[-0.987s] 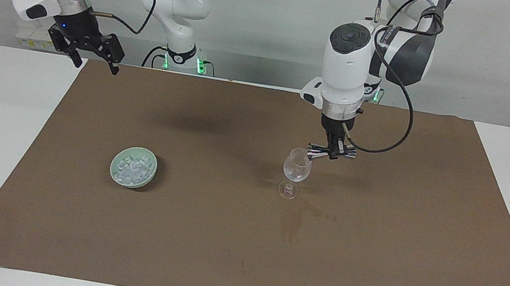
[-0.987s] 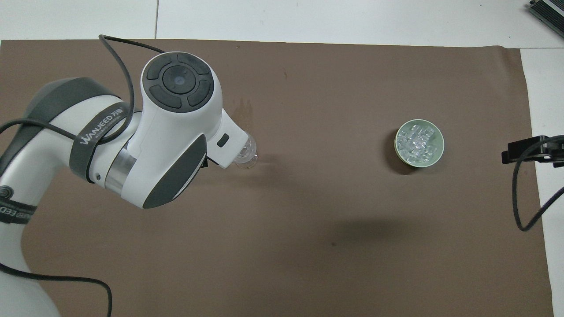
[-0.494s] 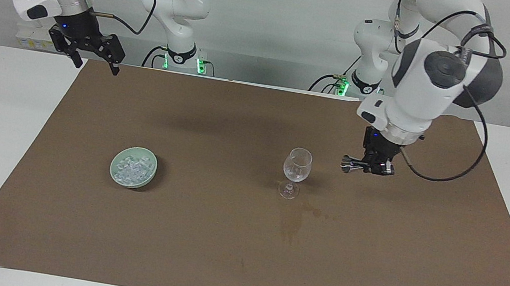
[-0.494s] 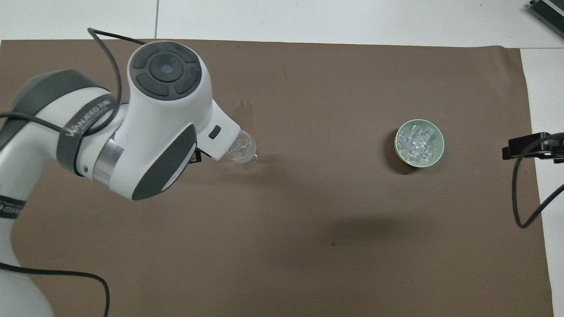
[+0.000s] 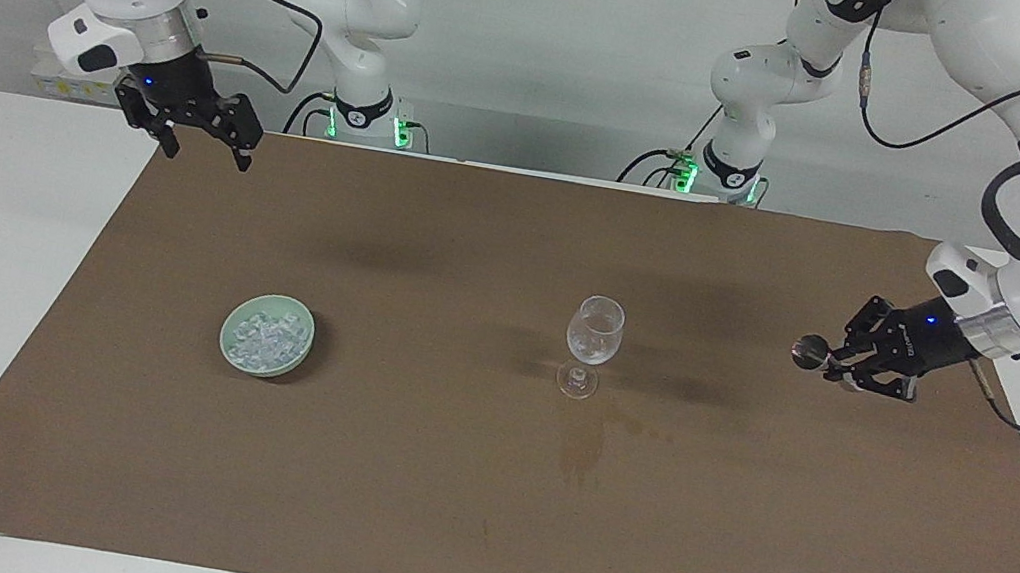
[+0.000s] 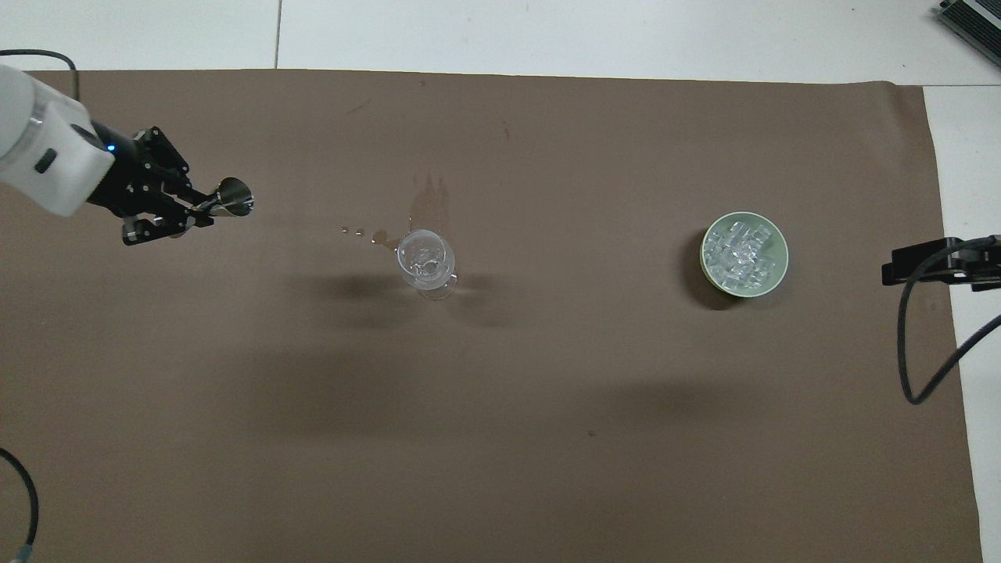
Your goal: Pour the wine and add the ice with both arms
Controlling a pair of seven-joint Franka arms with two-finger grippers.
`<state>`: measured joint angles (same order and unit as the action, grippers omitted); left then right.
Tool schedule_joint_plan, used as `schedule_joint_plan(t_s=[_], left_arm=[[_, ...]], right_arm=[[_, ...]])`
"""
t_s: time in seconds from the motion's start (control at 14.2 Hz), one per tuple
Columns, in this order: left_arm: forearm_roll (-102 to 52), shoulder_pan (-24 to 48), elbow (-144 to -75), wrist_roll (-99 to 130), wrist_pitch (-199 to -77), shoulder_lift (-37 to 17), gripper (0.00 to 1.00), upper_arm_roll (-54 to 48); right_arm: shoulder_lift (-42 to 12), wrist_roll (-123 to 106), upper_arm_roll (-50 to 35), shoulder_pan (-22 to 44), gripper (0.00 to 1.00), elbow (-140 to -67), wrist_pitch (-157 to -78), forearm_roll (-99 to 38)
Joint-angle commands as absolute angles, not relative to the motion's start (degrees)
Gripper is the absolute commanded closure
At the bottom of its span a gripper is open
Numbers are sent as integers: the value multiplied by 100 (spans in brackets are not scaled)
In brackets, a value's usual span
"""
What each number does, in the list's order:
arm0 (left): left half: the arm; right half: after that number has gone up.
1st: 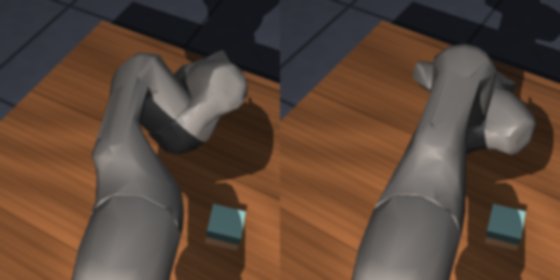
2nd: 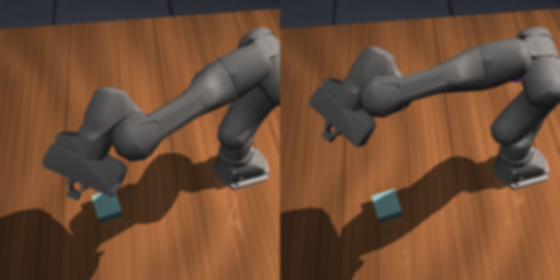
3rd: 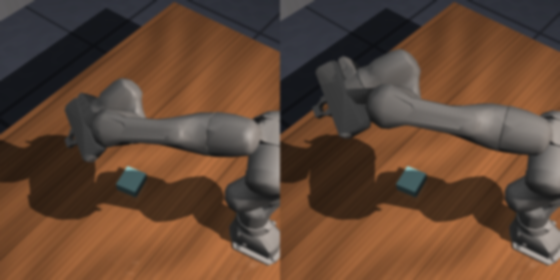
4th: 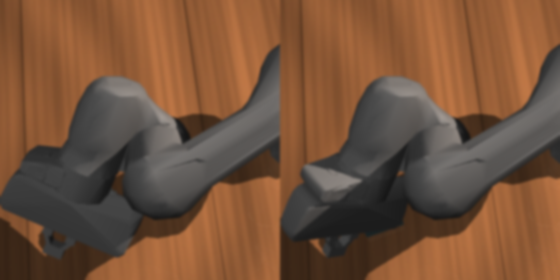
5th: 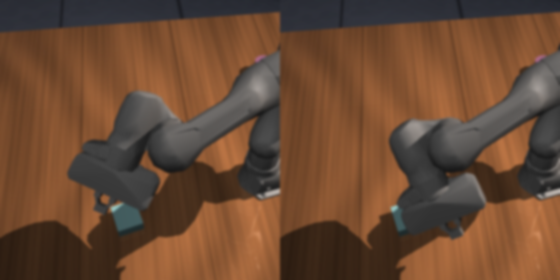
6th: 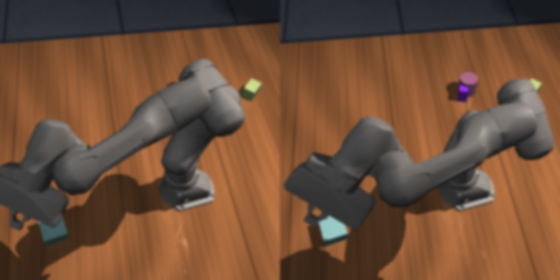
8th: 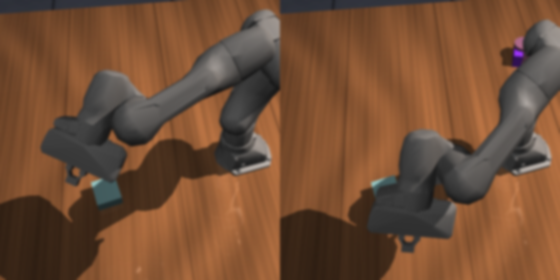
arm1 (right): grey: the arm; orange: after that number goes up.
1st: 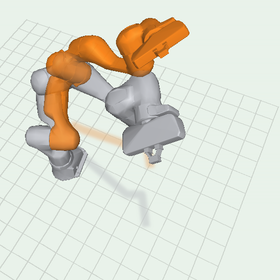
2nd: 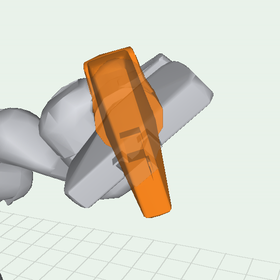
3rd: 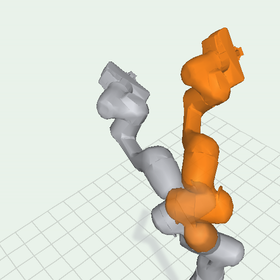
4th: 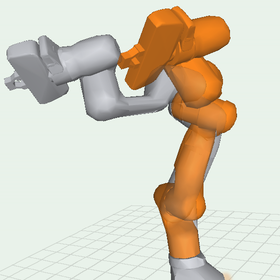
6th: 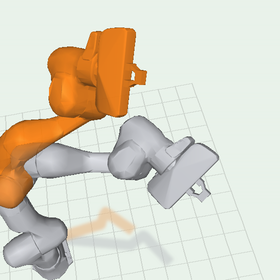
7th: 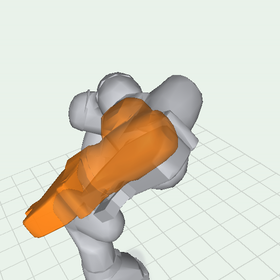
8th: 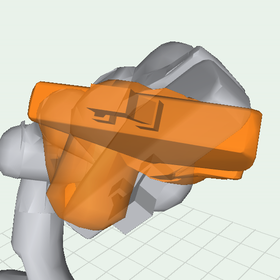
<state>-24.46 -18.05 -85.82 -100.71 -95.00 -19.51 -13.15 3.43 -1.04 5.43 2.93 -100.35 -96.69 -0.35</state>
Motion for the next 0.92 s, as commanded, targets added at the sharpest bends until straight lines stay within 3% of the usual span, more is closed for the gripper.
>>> schedule_joint_plan(t_s=[0.0, 0.28, 0.49, 0.85], left_arm=[[-3398, -2406, -8683, -11001, -9046, -2327, 100, -1397], [-4393, -3259, -8771, -12329, -8447, -3066, 100, -1397], [-5148, -3690, -9420, -13067, -8183, -3181, 100, -1397], [-5730, -4087, -9457, -13316, -7972, -3972, 100, -1415]], right_arm=[[185, -666, 475, 290, 0, -10475, -10369, -106], [-473, -1554, 378, 290, 0, -10512, -10933, -105], [-519, -1661, 369, 290, 0, -10783, -11292, -105], [-843, -1793, 360, 299, 0, -11101, -12084, -105]])
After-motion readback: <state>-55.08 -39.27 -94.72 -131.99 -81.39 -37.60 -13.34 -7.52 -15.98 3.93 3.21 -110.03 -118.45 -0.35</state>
